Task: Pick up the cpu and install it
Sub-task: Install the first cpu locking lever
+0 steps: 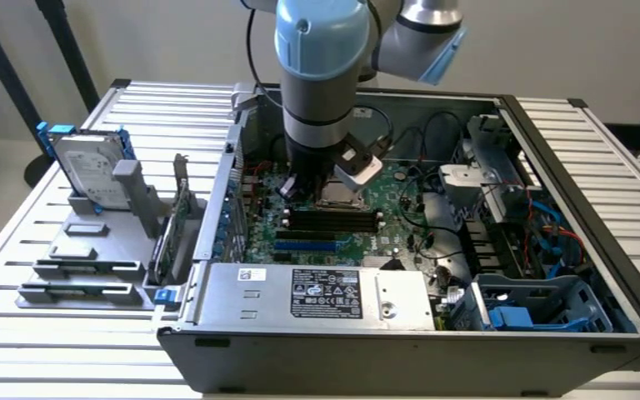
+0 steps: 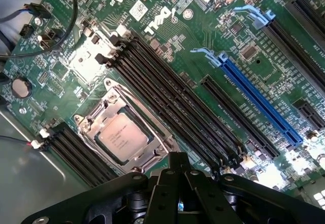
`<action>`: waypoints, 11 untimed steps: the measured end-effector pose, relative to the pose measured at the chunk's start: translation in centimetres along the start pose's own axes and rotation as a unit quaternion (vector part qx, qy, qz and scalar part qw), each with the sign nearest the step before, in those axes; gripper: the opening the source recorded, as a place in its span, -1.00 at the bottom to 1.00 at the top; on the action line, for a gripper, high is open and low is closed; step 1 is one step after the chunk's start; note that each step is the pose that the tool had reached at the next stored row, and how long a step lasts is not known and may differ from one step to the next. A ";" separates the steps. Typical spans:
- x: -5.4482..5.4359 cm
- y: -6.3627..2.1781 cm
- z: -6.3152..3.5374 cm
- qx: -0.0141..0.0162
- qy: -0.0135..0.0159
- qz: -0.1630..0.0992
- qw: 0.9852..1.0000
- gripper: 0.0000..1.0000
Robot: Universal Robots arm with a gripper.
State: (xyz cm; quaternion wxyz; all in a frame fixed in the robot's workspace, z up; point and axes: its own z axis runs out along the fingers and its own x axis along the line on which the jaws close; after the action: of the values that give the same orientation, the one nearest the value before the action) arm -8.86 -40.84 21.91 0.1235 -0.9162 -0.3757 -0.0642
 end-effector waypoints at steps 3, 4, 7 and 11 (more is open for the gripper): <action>0.0 -0.07 0.40 0.000 0.000 0.000 1.000 -0.79; 0.0 -0.08 0.50 0.000 0.000 0.000 1.000 -0.79; -0.1 -0.09 0.76 0.000 0.000 0.000 1.000 -0.79; -0.2 -0.16 1.05 0.000 0.000 0.000 1.000 -0.79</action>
State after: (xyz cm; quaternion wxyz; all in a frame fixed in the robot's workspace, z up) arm -9.07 -40.57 20.89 0.1235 -0.9162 -0.3757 -0.0643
